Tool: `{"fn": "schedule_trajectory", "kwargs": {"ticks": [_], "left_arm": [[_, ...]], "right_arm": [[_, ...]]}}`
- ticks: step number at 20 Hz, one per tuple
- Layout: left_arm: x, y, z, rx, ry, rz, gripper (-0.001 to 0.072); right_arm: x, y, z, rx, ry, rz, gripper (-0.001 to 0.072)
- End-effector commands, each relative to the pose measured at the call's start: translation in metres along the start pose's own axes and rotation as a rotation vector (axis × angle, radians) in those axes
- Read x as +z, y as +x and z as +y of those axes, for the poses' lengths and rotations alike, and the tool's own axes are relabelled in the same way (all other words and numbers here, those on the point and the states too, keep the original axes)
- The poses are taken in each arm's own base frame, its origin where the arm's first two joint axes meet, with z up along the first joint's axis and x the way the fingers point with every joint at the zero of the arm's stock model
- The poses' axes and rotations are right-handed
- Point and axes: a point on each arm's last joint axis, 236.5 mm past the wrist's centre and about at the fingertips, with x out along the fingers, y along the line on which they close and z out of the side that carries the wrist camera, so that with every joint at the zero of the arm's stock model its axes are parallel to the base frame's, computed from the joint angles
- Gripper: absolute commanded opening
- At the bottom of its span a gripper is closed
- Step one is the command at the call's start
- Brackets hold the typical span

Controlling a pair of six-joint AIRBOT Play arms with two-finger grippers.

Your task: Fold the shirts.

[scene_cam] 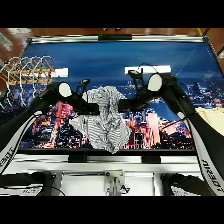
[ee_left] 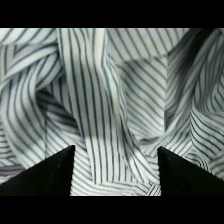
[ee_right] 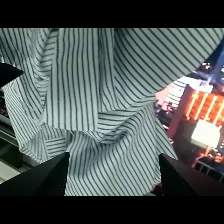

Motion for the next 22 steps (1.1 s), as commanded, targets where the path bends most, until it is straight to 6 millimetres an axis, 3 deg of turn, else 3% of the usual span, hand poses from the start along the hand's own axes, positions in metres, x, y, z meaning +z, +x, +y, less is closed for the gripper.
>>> {"fn": "schedule_trajectory", "kwargs": {"ticks": [1, 2, 5, 15, 16, 17, 18, 20, 22], "left_arm": [[-0.003, 0.021, 0.006, 0.010, 0.008, 0.027, 0.0269], [-0.004, 0.020, 0.012, 0.033, 0.034, 0.033, 0.0187], [-0.008, 0.013, 0.023, 0.090, 0.100, 0.046, 0.0063], [0.001, -0.024, 0.005, 0.067, 0.176, -0.041, 0.0062], [0.002, -0.027, 0.002, 0.064, 0.180, -0.055, 0.0063], [0.004, -0.032, 0.001, 0.062, 0.184, -0.068, 0.0062], [0.005, -0.036, -0.001, 0.061, 0.187, -0.080, 0.0063], [0.008, -0.045, -0.005, 0.056, 0.195, -0.111, 0.0063], [0.017, -0.060, -0.013, 0.048, 0.207, -0.173, 0.0062]], "right_arm": [[0.009, 0.017, 0.027, 0.096, 0.041, -0.019, 0.0665], [0.012, 0.019, 0.033, 0.126, 0.056, -0.025, 0.0665], [0.013, 0.027, 0.033, 0.135, 0.126, -0.010, 0.0629], [0.004, 0.074, 0.052, 0.177, 0.108, 0.061, 0.0629], [0.003, 0.077, 0.051, 0.172, 0.119, 0.066, 0.0556], [0.002, 0.078, 0.044, 0.150, 0.113, 0.073, 0.0310], [-0.003, 0.077, 0.036, 0.119, 0.099, 0.091, 0.0118], [-0.019, 0.069, 0.021, 0.079, 0.045, 0.170, 0.0083], [-0.029, 0.046, -0.008, -0.035, -0.035, 0.240, 0.0082]]}}
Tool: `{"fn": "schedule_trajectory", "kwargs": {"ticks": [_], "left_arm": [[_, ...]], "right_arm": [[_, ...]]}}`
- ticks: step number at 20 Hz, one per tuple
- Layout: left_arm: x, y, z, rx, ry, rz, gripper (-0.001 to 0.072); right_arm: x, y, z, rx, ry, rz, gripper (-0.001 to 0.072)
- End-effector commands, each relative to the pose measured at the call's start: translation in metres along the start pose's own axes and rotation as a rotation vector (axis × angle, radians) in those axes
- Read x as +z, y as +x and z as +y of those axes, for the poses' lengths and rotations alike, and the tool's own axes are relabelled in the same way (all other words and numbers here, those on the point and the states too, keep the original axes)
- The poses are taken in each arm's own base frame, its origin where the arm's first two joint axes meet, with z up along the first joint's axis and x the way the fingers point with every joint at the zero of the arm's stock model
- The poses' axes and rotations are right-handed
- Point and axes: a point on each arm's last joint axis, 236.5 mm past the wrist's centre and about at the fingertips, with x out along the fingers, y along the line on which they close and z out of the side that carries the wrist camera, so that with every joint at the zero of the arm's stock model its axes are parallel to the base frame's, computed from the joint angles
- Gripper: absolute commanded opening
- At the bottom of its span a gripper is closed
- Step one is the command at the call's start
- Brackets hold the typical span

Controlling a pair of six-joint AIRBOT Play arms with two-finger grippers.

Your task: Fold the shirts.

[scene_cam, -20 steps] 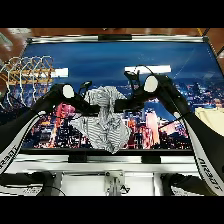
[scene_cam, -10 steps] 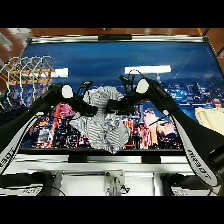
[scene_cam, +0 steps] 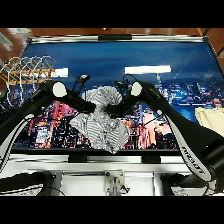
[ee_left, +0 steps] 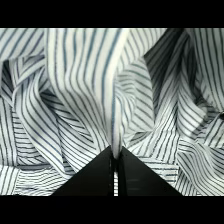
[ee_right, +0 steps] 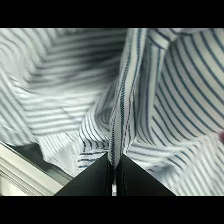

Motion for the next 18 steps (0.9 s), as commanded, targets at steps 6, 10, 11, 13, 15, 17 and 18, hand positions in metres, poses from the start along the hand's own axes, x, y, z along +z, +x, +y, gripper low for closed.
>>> {"fn": "schedule_trajectory", "kwargs": {"ticks": [6, 10, 11, 13, 15, 17, 18], "left_arm": [[0.070, -0.128, -0.049, -0.020, 0.221, -0.308, 0.0062], [0.085, -0.235, -0.073, 0.038, 0.356, -0.452, 0.0062], [0.086, -0.257, -0.070, 0.084, 0.372, -0.482, 0.0061], [0.089, -0.303, -0.059, 0.191, 0.384, -0.557, 0.0062], [0.092, -0.344, -0.055, 0.264, 0.387, -0.656, 0.0062], [0.092, -0.375, -0.059, 0.285, 0.394, -0.755, 0.0062], [0.091, -0.388, -0.063, 0.284, 0.399, -0.801, 0.0062]], "right_arm": [[0.053, -0.199, -0.043, -0.459, -0.222, -0.379, 0.0082], [0.061, -0.327, 0.030, -0.383, -0.303, -0.788, 0.0082], [0.053, -0.348, 0.039, -0.371, -0.310, -0.839, 0.0082], [0.036, -0.376, 0.052, -0.377, -0.363, -0.901, 0.0082], [0.020, -0.397, 0.063, -0.397, -0.445, -0.949, 0.0082], [0.009, -0.421, 0.074, -0.399, -0.488, -1.029, 0.0082], [0.005, -0.436, 0.080, -0.402, -0.508, -1.084, 0.0082]]}}
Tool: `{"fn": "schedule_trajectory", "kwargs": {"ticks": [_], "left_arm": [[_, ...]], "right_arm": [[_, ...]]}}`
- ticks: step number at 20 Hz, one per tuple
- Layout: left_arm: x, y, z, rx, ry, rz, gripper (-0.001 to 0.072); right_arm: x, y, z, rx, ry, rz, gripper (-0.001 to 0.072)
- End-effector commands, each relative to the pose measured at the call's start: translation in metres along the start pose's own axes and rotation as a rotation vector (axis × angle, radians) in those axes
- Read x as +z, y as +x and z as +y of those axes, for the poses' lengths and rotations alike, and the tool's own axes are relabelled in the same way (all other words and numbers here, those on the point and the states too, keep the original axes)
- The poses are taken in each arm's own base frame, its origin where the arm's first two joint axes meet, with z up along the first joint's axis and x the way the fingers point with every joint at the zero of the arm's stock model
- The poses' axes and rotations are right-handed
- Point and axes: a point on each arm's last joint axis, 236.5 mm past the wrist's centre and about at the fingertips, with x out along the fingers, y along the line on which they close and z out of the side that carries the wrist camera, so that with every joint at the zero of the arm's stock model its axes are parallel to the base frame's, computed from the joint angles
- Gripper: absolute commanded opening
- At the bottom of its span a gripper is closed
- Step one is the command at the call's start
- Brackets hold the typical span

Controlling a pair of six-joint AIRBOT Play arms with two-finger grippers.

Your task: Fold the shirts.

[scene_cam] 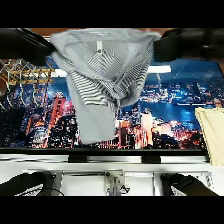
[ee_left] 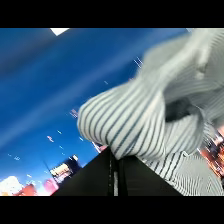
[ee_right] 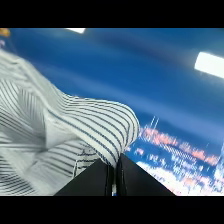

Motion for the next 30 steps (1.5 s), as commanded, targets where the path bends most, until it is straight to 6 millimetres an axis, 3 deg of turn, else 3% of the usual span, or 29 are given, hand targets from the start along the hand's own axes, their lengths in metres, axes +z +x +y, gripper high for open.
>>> {"fn": "schedule_trajectory", "kwargs": {"ticks": [1, 3, 5, 7, 8, 10, 12, 15, 17, 21, 24, 26, 28, 30], "left_arm": [[0.036, -0.052, 0.017, 0.098, 0.024, -0.170, 0.0062], [0.055, -0.076, 0.018, 0.113, 0.015, -0.270, 0.0062], [0.067, -0.093, 0.018, 0.114, -0.033, -0.342, 0.0061], [0.063, -0.090, 0.016, 0.101, -0.039, -0.325, 0.0061], [0.054, -0.079, 0.015, 0.096, -0.041, -0.286, 0.0061], [0.020, -0.043, 0.013, 0.079, -0.049, -0.147, 0.0061], [-0.030, -0.001, 0.010, 0.055, -0.058, 0.046, 0.0062], [-0.109, 0.051, 0.007, 0.037, -0.067, 0.326, 0.0062], [-0.154, 0.080, 0.006, 0.026, -0.088, 0.459, 0.0062], [-0.223, 0.118, 0.008, 0.019, -0.135, 0.640, 0.0062], [-0.257, 0.142, 0.015, 0.028, -0.159, 0.696, 0.0062], [-0.273, 0.147, 0.019, 0.030, -0.174, 0.742, 0.0064], [-0.274, 0.147, 0.025, 0.039, -0.187, 0.746, 0.0064], [-0.274, 0.140, 0.029, 0.041, -0.204, 0.746, 0.0063]], "right_arm": [[0.043, -0.051, -0.004, -0.026, -0.066, -0.207, 0.0082], [0.070, -0.075, -0.006, -0.041, -0.068, -0.342, 0.0082], [0.085, -0.087, -0.001, -0.013, -0.032, -0.418, 0.0082], [0.077, -0.078, 0.013, 0.055, -0.001, -0.375, 0.0082], [0.066, -0.067, 0.021, 0.090, 0.014, -0.320, 0.0082], [0.029, -0.035, 0.037, 0.162, 0.067, -0.131, 0.0082], [-0.028, 0.000, 0.051, 0.212, 0.096, 0.142, 0.0082], [-0.117, 0.041, 0.057, 0.229, 0.103, 0.563, 0.0082], [-0.153, 0.064, 0.058, 0.234, 0.104, 0.736, 0.0082], [-0.193, 0.111, 0.082, 0.281, 0.087, 0.891, 0.0082], [-0.220, 0.131, 0.110, 0.336, 0.000, 0.971, 0.0082], [-0.226, 0.139, 0.122, 0.351, -0.024, 0.976, 0.0082], [-0.224, 0.143, 0.120, 0.335, -0.023, 0.959, 0.0082], [-0.222, 0.150, 0.090, 0.201, -0.049, 0.938, 0.0082]]}}
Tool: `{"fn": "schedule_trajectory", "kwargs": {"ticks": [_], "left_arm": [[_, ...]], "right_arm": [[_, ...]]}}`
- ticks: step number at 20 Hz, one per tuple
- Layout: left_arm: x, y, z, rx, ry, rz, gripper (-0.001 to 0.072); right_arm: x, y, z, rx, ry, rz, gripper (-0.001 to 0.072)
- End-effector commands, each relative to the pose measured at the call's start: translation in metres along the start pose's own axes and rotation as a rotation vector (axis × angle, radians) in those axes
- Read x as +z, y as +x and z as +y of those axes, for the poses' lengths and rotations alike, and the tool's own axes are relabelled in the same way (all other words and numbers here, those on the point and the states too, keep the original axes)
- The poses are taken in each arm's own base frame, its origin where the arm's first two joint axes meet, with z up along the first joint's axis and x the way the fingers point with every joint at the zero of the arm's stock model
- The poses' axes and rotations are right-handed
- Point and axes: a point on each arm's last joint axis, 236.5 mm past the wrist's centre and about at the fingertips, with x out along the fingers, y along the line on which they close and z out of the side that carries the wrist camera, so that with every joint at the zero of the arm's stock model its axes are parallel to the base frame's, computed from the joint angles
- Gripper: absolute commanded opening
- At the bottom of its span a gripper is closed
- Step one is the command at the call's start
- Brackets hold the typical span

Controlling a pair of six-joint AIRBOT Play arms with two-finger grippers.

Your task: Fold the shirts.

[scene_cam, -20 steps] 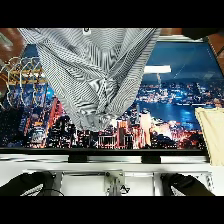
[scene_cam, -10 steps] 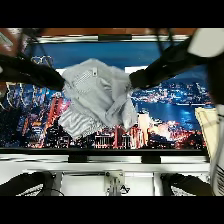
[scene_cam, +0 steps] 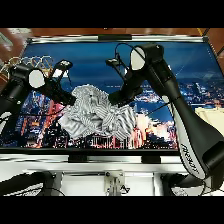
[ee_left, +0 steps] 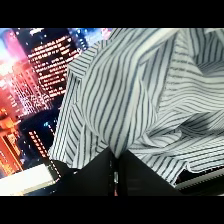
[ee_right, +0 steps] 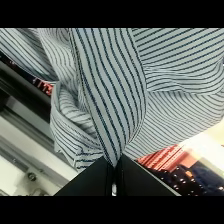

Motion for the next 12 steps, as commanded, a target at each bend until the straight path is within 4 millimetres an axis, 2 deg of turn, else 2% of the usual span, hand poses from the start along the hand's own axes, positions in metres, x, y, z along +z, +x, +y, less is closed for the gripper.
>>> {"fn": "schedule_trajectory", "kwargs": {"ticks": [1, 3, 4, 7, 10, 11, 12], "left_arm": [[-0.010, -0.001, 0.004, -0.020, -0.033, 0.027, 0.0063], [-0.014, -0.014, -0.009, -0.082, -0.042, 0.018, 0.0063], [-0.012, -0.023, -0.017, -0.115, -0.047, -0.005, 0.0062], [-0.007, -0.048, -0.043, -0.219, -0.051, -0.072, 0.0064], [-0.009, -0.050, -0.045, -0.227, -0.051, -0.066, 0.0073], [-0.012, -0.049, -0.044, -0.226, -0.051, -0.054, 0.0160], [-0.015, -0.049, -0.043, -0.227, -0.055, -0.043, 0.0294]], "right_arm": [[0.005, -0.003, -0.040, -0.189, 0.036, -0.023, 0.0082], [0.008, -0.018, -0.069, -0.321, 0.061, -0.062, 0.0082], [0.010, -0.024, -0.075, -0.352, 0.069, -0.082, 0.0082], [0.017, -0.029, -0.072, -0.346, 0.086, -0.130, 0.0082], [0.022, -0.028, -0.066, -0.328, 0.089, -0.150, 0.0082], [0.023, -0.028, -0.065, -0.322, 0.091, -0.154, 0.0082], [0.023, -0.027, -0.064, -0.315, 0.092, -0.156, 0.0082]]}}
